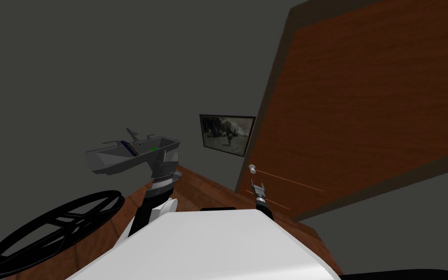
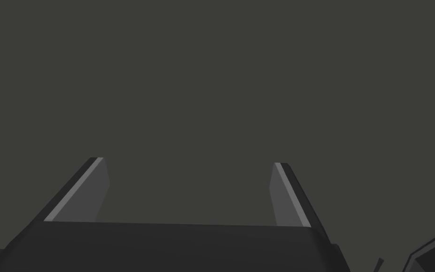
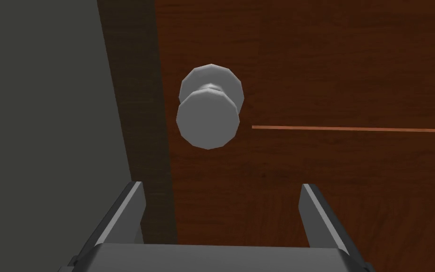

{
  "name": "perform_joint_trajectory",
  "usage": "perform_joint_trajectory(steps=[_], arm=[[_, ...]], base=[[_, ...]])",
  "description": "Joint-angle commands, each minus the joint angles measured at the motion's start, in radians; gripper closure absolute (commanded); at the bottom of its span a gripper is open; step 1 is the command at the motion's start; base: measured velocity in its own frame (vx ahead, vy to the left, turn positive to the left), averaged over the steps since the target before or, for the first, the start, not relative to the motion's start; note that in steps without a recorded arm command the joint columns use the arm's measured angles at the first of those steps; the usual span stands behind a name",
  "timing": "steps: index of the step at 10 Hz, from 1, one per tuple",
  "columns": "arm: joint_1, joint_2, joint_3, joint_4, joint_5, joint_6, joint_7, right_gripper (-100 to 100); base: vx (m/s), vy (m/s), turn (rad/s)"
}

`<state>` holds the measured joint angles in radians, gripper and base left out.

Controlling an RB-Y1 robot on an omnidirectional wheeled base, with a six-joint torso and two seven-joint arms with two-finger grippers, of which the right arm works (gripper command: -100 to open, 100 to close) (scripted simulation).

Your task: Pull the door open

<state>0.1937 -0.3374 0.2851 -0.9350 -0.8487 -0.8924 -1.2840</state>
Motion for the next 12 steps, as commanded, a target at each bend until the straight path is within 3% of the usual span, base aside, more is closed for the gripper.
perform_joint_trajectory(steps=[1,5,6,7,12], arm=[[0.007,-0.023,-0.013,0.018,-0.009,-0.001,-0.028,-100],[-0.005,-0.066,-0.031,0.053,-0.019,-0.027,-0.092,-100],[0.009,-0.057,-0.027,0.042,-0.018,-0.020,-0.078,-100],[0.009,-0.057,-0.027,0.042,-0.018,-0.020,-0.078,100],[0.009,-0.057,-0.027,0.042,-0.018,-0.020,-0.078,100]], base=[[0.193,-0.027,0.097],[0.196,-0.021,0.118],[0.094,-0.008,0.030],[-0.016,0.005,-0.014],[-0.016,0.003,0.003]])
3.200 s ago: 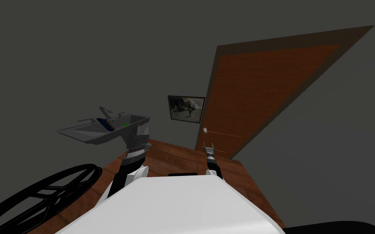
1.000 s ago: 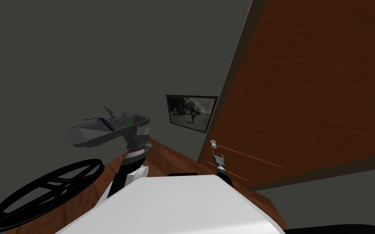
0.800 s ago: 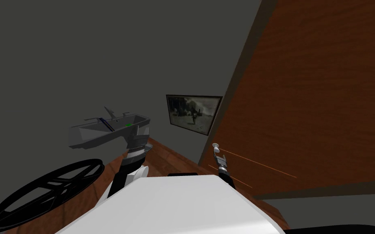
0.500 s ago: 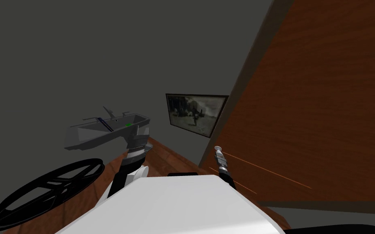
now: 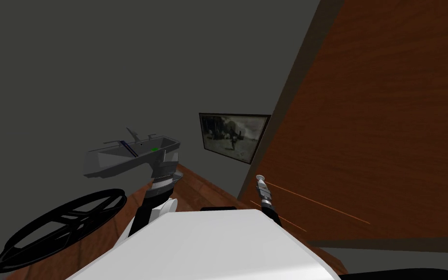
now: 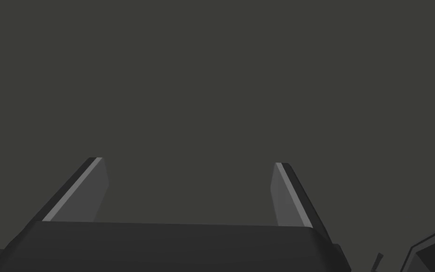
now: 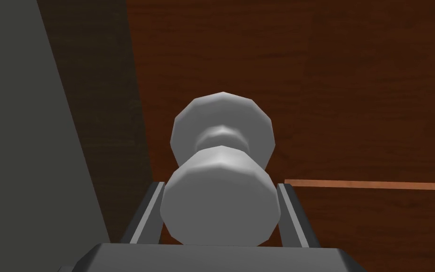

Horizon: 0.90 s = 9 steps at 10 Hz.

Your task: Pull the door open

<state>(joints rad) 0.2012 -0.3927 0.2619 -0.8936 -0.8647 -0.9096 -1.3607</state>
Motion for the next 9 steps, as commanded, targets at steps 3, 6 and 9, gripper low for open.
perform_joint_trajectory(steps=[3,6,9], arm=[[0.017,-0.021,0.031,-0.012,0.014,-0.010,-0.024,100],[0.031,-0.051,0.074,-0.034,0.034,-0.026,-0.059,100],[0.042,-0.077,0.112,-0.055,0.052,-0.041,-0.089,100]], base=[[-0.149,-0.004,0.059],[-0.200,-0.002,0.085],[-0.211,-0.029,0.084]])
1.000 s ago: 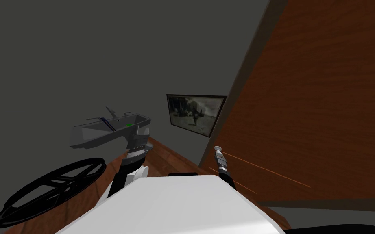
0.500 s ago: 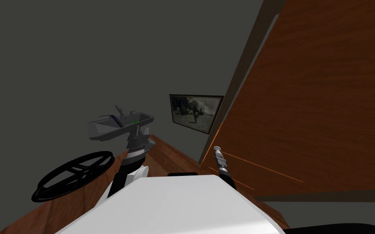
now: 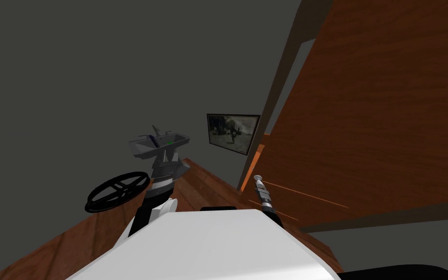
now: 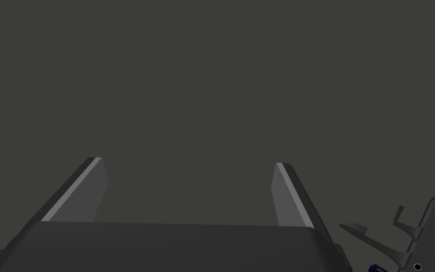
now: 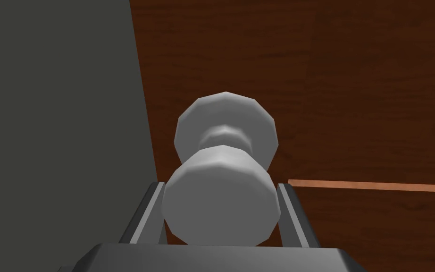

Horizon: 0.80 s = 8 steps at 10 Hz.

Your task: Pull the door open

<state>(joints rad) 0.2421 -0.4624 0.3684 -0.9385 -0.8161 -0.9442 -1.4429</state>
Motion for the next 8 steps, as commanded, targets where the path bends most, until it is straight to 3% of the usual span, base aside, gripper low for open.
perform_joint_trajectory(steps=[1,2,8], arm=[[0.000,0.000,0.000,0.000,0.000,0.000,0.000,100],[0.011,-0.014,0.023,0.000,0.010,-0.017,-0.021,100],[0.046,-0.074,0.088,-0.006,0.039,-0.083,-0.089,100]], base=[[-0.094,-0.016,0.035],[-0.150,-0.006,0.108],[-0.223,-0.018,0.112]])
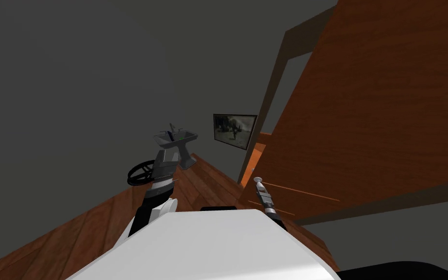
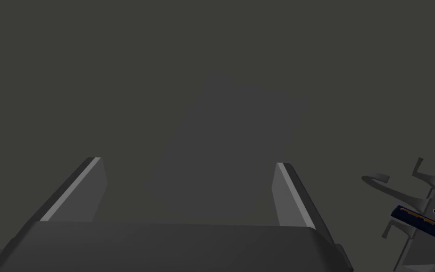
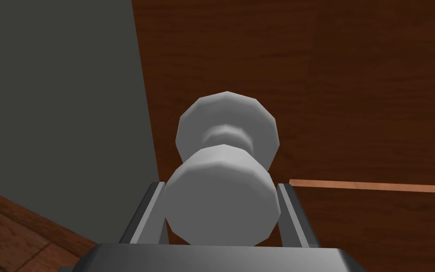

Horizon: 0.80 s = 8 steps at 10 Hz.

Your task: Pull the door open

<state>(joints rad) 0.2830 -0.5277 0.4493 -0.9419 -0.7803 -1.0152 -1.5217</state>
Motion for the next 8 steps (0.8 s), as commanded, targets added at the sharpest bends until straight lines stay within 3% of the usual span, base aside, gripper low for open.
perform_joint_trajectory(steps=[1,2,8], arm=[[0.011,-0.018,0.017,-0.003,0.007,-0.022,-0.020,100],[0.003,-0.007,0.014,0.008,0.007,-0.015,-0.014,100],[0.034,-0.062,0.081,0.034,0.041,-0.104,-0.087,100]], base=[[-0.246,-0.033,0.093],[-0.099,-0.016,0.024],[-0.226,-0.037,0.148]])
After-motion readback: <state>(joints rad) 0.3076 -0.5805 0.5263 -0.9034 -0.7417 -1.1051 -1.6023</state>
